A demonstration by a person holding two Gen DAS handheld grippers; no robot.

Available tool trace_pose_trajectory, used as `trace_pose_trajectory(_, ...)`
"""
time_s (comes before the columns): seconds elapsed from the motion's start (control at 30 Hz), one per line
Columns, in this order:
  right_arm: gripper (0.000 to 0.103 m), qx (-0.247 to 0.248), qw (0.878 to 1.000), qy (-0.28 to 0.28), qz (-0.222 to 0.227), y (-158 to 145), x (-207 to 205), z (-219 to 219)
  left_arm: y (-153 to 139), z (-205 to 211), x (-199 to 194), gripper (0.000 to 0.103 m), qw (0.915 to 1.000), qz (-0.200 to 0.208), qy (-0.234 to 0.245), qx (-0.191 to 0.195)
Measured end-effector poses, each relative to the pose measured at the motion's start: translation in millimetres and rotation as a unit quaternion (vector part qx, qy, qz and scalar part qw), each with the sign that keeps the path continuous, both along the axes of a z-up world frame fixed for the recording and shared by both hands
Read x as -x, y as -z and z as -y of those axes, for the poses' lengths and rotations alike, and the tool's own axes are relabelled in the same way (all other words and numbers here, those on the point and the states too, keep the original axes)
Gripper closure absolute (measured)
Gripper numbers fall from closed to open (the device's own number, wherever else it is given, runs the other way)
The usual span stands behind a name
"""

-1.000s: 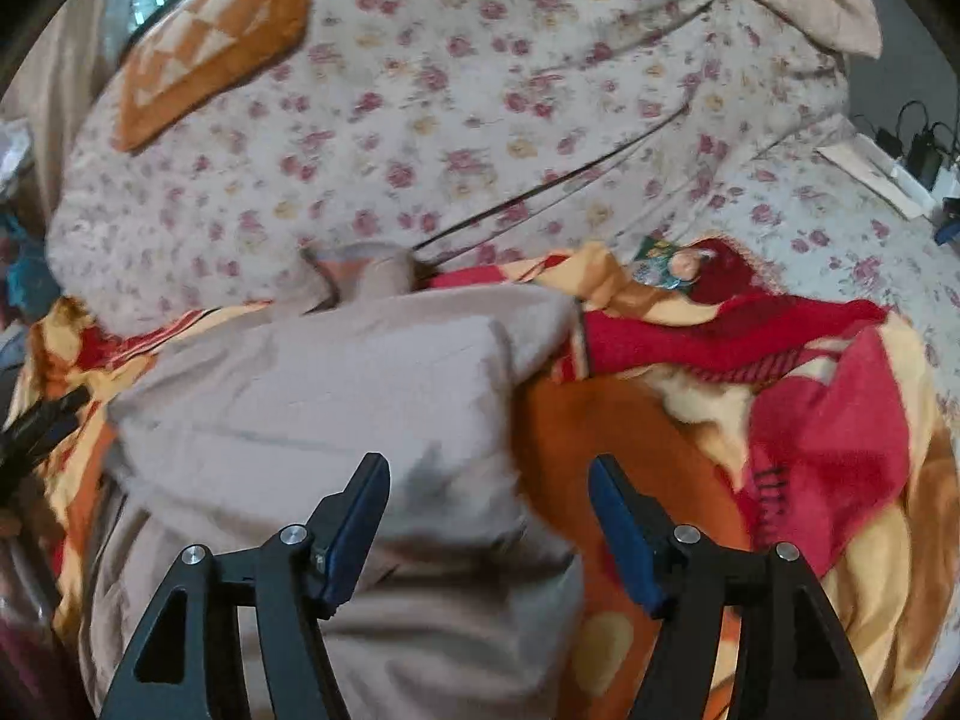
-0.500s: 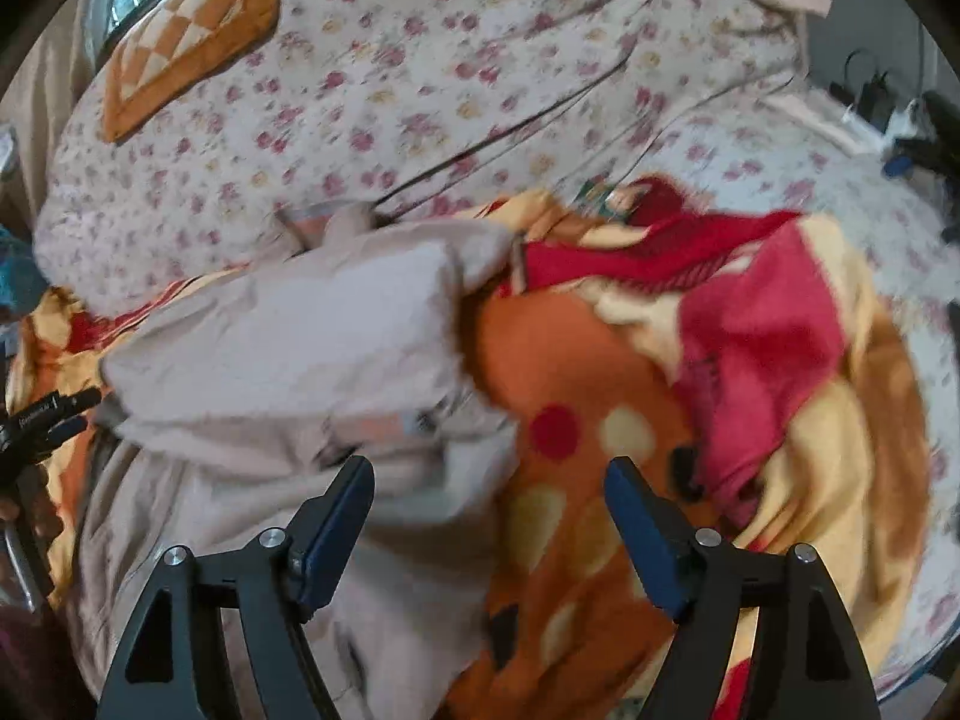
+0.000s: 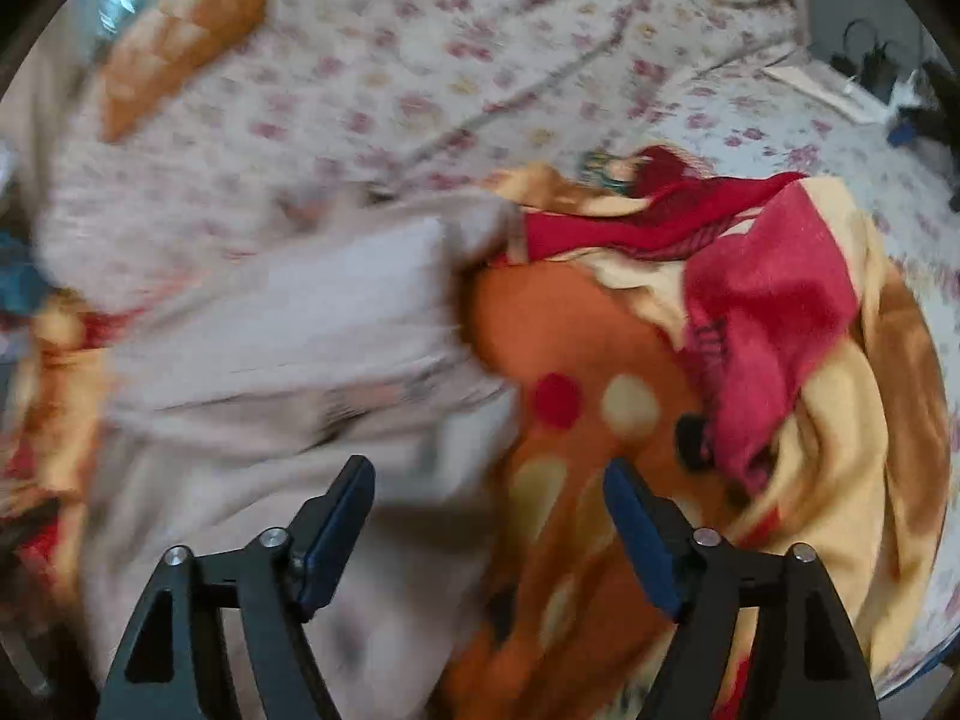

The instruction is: Fold large clothes

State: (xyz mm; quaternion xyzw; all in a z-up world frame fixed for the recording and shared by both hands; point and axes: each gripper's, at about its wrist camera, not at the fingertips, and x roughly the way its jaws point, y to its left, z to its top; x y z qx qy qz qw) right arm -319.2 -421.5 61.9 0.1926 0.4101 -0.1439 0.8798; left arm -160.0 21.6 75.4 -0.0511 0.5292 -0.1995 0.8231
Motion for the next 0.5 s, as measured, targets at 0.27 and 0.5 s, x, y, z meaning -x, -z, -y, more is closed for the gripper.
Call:
trace_pose_trajectory(0.27,0.018,-0.051,0.997,-0.050,0.015,21.6,44.1,-36.9,19.2,-1.8,33.4,0.024,0.9995,-0.031,0.007,-0.006)
trace_pose_trajectory(0.5,0.018,-0.055,0.996,-0.072,0.006,28.4,49.6,-62.8,13.9,-24.3,60.2,0.024,0.9998,-0.020,0.007,-0.004)
